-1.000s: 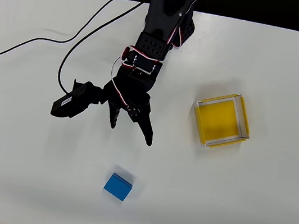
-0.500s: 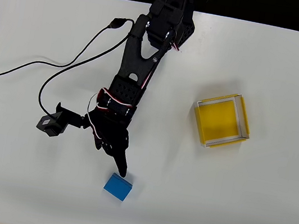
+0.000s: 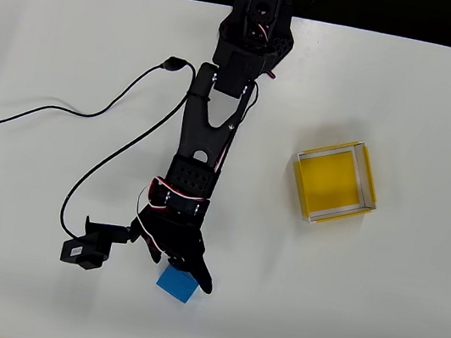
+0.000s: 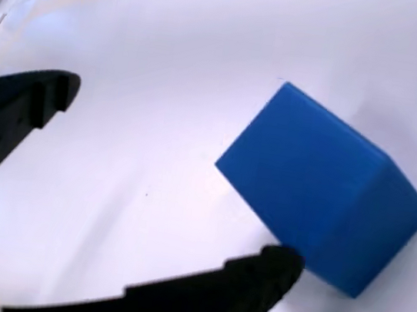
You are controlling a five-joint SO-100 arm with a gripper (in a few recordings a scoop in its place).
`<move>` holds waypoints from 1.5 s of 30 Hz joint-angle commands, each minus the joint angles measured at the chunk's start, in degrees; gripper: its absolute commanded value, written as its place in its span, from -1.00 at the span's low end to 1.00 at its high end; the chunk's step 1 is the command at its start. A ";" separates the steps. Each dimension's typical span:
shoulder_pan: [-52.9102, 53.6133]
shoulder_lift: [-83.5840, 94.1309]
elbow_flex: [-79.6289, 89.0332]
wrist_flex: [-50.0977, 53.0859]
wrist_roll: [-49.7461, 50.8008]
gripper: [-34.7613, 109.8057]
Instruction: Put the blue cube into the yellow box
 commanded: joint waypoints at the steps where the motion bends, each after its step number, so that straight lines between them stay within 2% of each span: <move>1: 0.88 1.05 -9.14 0.35 -3.52 0.25; 28: 2.11 -15.38 -19.51 -4.92 -2.72 0.24; 39: 2.02 -18.19 -20.57 -7.29 -2.37 0.19; 45: 1.76 -18.81 -20.57 -7.73 -2.37 0.06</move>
